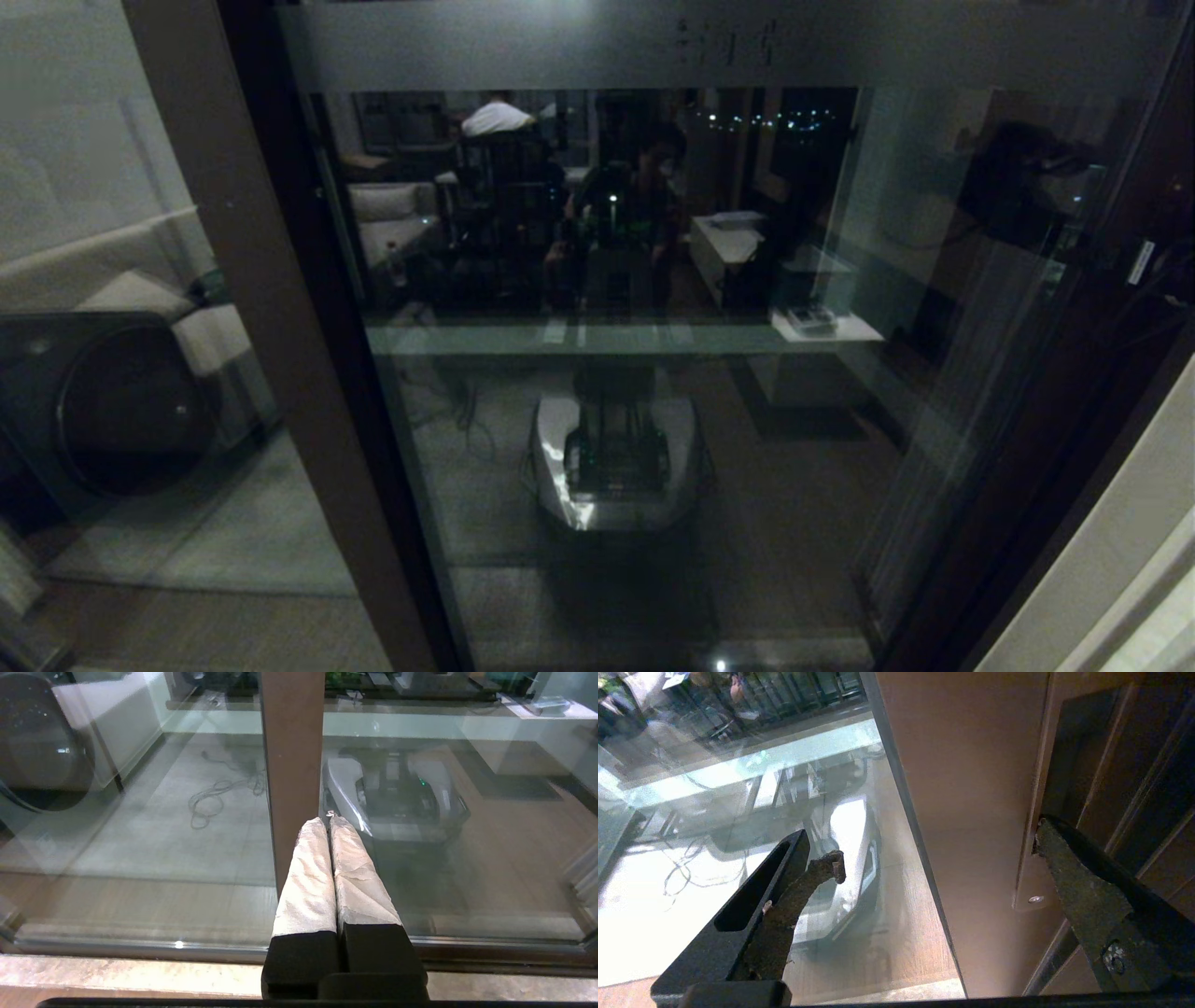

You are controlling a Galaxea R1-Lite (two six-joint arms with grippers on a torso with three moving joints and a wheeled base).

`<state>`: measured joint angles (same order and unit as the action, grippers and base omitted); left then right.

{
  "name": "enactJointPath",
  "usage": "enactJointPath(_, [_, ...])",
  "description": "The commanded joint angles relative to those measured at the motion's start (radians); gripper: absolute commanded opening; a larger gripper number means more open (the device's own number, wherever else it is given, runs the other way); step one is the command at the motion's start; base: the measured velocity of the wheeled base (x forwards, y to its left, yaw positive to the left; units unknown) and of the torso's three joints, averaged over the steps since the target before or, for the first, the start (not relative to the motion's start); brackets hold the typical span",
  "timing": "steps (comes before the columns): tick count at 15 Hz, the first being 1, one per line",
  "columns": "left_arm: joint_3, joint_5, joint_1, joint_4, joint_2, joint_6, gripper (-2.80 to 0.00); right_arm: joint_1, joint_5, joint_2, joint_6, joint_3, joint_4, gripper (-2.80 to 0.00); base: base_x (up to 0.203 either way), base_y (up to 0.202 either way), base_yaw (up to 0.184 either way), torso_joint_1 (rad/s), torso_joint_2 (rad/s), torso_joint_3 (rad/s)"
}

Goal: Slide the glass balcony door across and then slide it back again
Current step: Open the slid door

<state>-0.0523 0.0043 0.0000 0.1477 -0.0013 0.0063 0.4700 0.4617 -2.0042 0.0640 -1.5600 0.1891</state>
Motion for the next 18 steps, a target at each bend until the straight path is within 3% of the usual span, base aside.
enactJointPath(1, [0.000,0.000,0.000,0.001,0.000,0.000,-2.80,-0.002,0.009,0.002,0.000,0.006,0.008,0.00,0.000,0.000,0.000,0.000,0.00,0.000])
enactJointPath(18, [0.000,0.000,0.000,0.001,0.000,0.000,-2.80,-0.046,0.008,0.062,-0.001,0.095,0.046,0.00,0.000,0.000,0.000,0.000,0.00,0.000])
